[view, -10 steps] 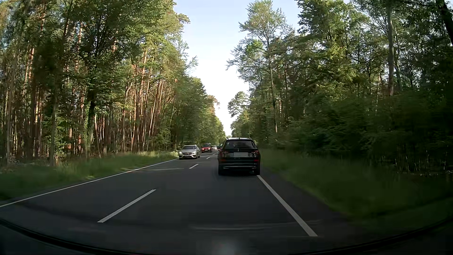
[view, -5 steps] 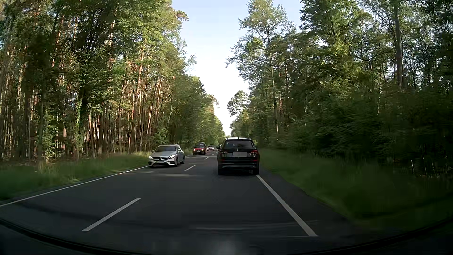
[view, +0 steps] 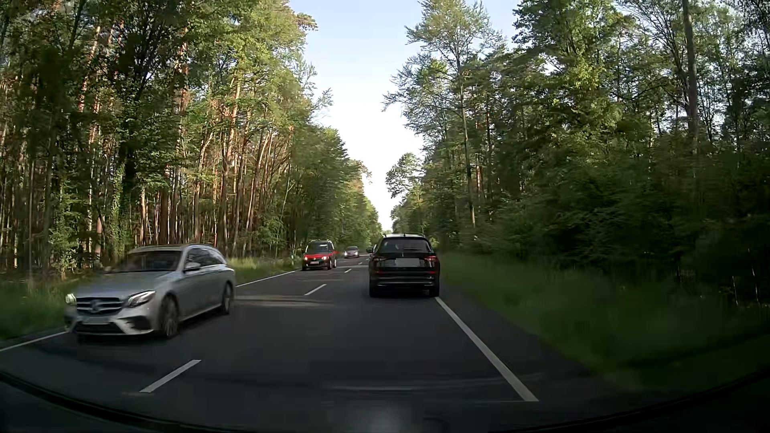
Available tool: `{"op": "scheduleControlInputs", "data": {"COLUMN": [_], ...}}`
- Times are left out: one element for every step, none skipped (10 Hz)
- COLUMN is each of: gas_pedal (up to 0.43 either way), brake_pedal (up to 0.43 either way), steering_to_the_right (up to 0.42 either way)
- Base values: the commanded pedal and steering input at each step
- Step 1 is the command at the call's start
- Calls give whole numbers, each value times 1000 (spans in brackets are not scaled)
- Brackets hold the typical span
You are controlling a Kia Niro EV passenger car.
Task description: Follow the waypoints while adhering to traffic rules and regulations
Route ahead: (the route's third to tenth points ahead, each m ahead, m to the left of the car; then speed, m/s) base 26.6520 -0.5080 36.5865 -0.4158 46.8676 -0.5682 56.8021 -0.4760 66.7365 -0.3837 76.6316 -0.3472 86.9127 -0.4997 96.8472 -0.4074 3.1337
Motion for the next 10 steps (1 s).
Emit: {"op": "scheduleControlInputs", "data": {"gas_pedal": [0, 0, 0, 0, 0, 0, 0, 0, 0, 0], "brake_pedal": [0, 0, 0, 0, 0, 0, 0, 0, 0, 0], "steering_to_the_right": [0, -1, -2, -3, -3, -3, -3, -3, -2, 0]}}
